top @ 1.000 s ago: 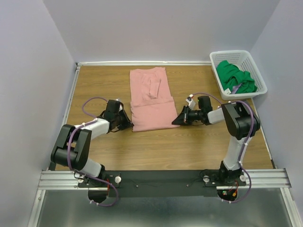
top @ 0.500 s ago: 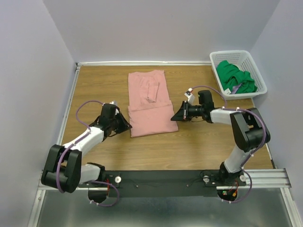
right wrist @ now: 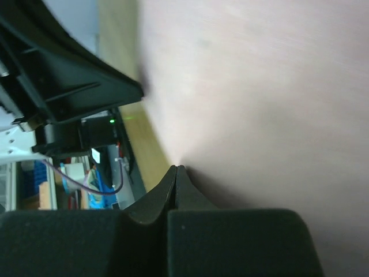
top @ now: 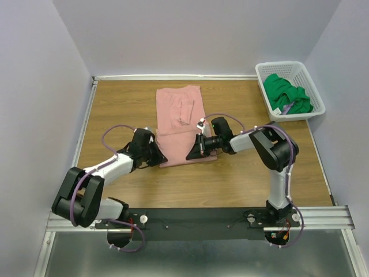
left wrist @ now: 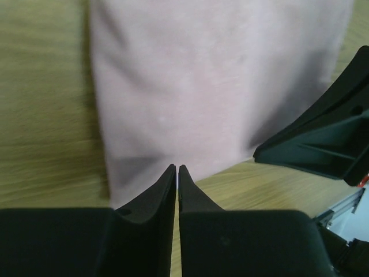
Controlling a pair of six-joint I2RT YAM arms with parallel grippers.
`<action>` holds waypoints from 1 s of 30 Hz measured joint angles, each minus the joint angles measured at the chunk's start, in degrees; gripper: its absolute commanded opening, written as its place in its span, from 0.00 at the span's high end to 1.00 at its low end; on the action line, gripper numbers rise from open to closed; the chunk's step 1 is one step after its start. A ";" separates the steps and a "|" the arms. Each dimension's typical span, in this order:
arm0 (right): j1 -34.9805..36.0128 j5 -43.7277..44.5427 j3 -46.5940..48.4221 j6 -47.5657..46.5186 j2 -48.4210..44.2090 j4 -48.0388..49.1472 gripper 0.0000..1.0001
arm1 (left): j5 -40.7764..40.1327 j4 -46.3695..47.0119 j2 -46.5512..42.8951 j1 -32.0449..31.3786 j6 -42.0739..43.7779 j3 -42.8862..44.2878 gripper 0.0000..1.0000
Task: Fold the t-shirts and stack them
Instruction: Fold the tshirt
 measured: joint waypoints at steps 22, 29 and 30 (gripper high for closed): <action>-2.60 4.63 3.52 -2.71 -4.37 -5.49 0.97 | -3.85 0.48 0.20 5.20 -0.63 2.93 0.89; -8.22 4.00 9.62 -3.34 -3.15 -6.05 0.99 | -3.08 7.48 8.24 7.39 2.36 9.16 0.92; -8.90 4.00 10.64 -3.37 -2.47 -6.01 0.99 | -2.86 8.44 10.16 7.82 2.75 9.90 0.93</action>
